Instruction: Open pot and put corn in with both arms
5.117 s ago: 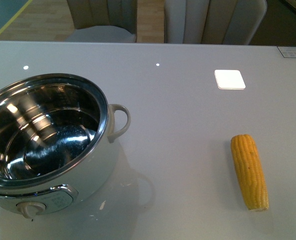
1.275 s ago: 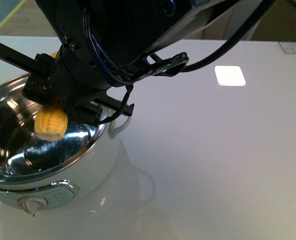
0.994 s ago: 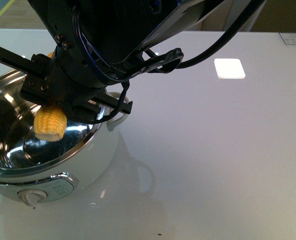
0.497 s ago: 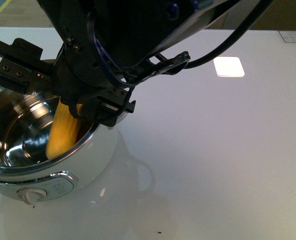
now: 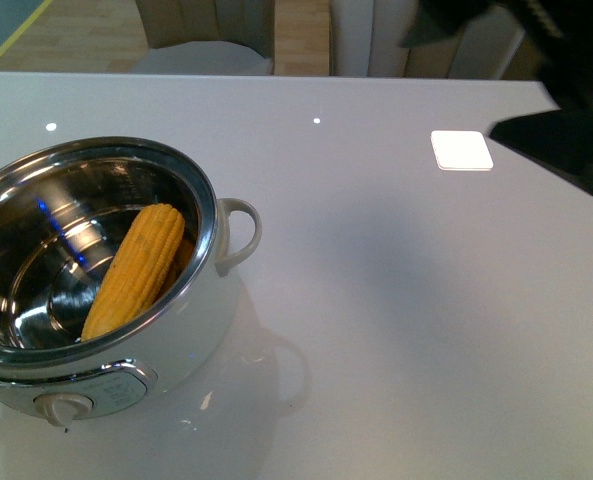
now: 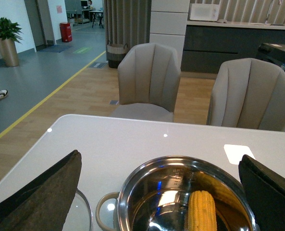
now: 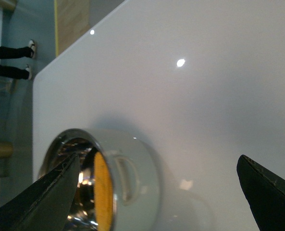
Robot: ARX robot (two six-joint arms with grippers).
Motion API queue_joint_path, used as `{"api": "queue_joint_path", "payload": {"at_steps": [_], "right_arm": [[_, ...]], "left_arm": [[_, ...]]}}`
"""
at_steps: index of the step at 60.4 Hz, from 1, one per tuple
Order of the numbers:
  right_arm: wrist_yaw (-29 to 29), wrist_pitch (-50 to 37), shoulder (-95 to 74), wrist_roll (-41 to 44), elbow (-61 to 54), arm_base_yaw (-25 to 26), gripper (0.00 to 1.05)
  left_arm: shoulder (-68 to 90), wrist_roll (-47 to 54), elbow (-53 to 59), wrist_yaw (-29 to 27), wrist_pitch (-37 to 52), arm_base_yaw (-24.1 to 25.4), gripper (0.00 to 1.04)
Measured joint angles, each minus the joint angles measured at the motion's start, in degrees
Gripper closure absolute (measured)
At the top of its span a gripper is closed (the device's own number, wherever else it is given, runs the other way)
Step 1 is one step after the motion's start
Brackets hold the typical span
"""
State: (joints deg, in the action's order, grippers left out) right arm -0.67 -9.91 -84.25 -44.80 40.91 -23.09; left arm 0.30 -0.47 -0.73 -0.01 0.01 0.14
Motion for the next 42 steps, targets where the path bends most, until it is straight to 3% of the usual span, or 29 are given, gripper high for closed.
{"api": "queue_joint_path", "payload": {"at_steps": [12,22,26,32,42], "right_arm": [[-1.55,10.54,21.42,11.19,-11.32,8.68,0.09],[-1.46,16.17,34.36,15.85,-14.84,11.61,0.09],[-7.30,2.73,35.63,22.14,-19.43,11.21,0.18],[-9.27,-20.26,37.73,36.68,-29.35,12.55,0.38],[-6.51,-22.10,44.65,43.15,-33.64,15.80,0.75]], "left_arm": [[0.00,0.02,0.00,0.00,0.00,0.00,0.07],[0.00,0.02,0.00,0.00,0.00,0.00,0.07],[0.00,0.02,0.00,0.02,0.00,0.00,0.07],[0.00,0.00,0.00,-0.02,0.00,0.00,0.07],[0.00,0.02,0.00,0.00,0.00,0.00,0.07]]}}
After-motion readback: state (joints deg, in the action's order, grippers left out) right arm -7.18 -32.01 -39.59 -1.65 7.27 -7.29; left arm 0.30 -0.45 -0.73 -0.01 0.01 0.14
